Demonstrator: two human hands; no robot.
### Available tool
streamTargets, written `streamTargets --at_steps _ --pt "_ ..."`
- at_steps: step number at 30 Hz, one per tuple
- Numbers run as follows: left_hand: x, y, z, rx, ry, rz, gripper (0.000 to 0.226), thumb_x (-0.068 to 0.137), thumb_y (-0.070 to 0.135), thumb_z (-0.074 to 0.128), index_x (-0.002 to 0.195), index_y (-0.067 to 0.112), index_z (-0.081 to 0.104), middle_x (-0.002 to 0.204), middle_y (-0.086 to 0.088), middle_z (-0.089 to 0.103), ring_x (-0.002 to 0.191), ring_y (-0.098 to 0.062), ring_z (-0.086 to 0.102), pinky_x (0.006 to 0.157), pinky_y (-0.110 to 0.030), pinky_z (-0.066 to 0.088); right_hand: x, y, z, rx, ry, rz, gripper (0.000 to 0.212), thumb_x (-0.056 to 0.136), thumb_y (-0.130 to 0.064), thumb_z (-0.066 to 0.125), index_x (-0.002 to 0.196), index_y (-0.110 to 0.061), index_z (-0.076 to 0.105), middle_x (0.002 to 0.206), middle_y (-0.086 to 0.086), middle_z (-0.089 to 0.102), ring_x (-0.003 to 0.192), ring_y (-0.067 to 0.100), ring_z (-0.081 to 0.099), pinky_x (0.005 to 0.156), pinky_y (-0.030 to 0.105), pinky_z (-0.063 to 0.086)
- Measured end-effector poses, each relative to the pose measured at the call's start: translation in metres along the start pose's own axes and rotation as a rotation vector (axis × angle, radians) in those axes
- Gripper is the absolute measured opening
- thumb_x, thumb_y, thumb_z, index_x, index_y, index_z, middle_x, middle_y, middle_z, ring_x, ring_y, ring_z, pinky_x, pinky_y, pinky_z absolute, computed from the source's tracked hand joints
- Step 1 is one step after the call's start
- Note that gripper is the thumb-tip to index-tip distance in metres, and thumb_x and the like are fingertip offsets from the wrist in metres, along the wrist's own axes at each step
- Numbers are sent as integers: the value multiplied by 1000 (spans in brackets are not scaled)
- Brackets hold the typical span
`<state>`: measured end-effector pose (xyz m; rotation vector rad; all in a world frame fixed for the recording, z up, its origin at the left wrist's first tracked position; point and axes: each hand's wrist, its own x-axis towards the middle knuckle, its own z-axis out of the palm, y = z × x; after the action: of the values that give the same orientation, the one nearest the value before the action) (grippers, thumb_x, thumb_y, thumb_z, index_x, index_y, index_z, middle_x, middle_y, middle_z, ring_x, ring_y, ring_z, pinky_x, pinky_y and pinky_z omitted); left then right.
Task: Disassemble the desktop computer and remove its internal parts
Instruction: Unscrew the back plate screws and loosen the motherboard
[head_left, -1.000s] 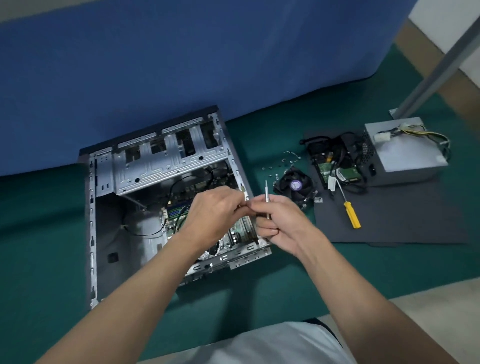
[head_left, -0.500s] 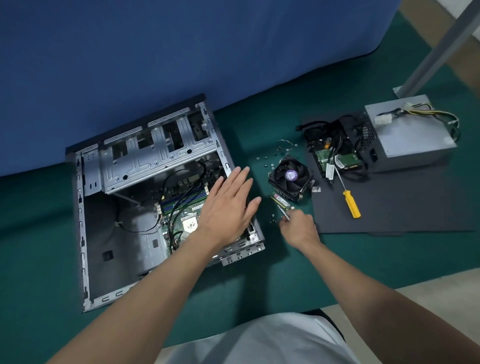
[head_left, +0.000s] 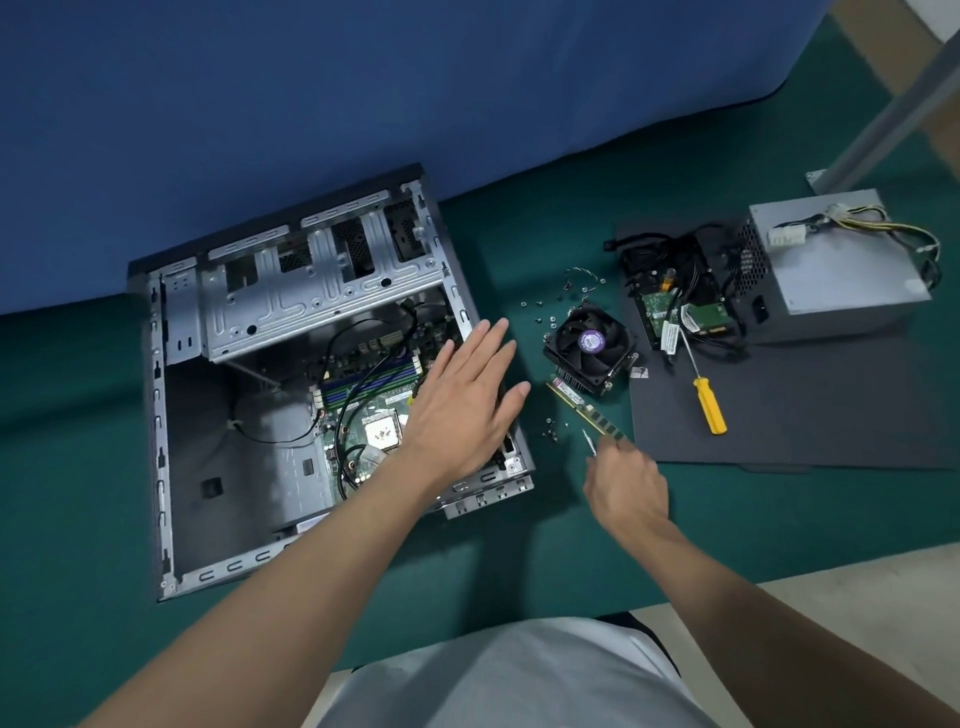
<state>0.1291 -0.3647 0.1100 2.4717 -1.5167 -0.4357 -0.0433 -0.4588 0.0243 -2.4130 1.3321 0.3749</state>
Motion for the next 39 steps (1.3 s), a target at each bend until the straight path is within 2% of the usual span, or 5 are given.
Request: streamTargets --at_steps 6,11,15,31,39 --pt "-42 -13 -8 -91 -17 -37 64 100 57 15 154 27 -1 159 12 -6 145 1 -10 114 -20 -13 0 -24 -37 89 100 -20 26 92 -20 54 114 -6 56 108 11 61 99 32 57 76 39 48" --pt "-99 -75 -26 -47 83 -338 52 99 52 30 133 21 53 134 -4 58 123 -24 53 103 -38 40 -7 -83 -103 453 500 -480 13 90 -10 55 100 -6 63 91 5 62 78 20 57 72 29 43" --pt "-120 -129 -34 -22 -100 -579 37 99 45 43 125 23 58 119 -9 65 106 -30 61 83 -40 50 3 -153 -104 157 125 -815 17 94 -21 48 102 -13 61 97 1 62 87 19 59 76 35 50" --pt "-66 -201 -1 -261 -136 -570 54 97 18 54 146 13 32 150 -9 38 137 -27 37 111 -42 31 74 -231 -21 -353 -76 -587 37 82 14 51 117 3 56 114 21 54 99 33 57 81 35 52" --pt "-40 -214 1 -27 -113 -471 27 92 10 61 119 8 56 110 -10 62 97 -26 61 82 -38 50 72 -229 -28 -324 -31 -622 36 80 11 58 115 3 58 109 19 60 94 33 61 73 31 48"
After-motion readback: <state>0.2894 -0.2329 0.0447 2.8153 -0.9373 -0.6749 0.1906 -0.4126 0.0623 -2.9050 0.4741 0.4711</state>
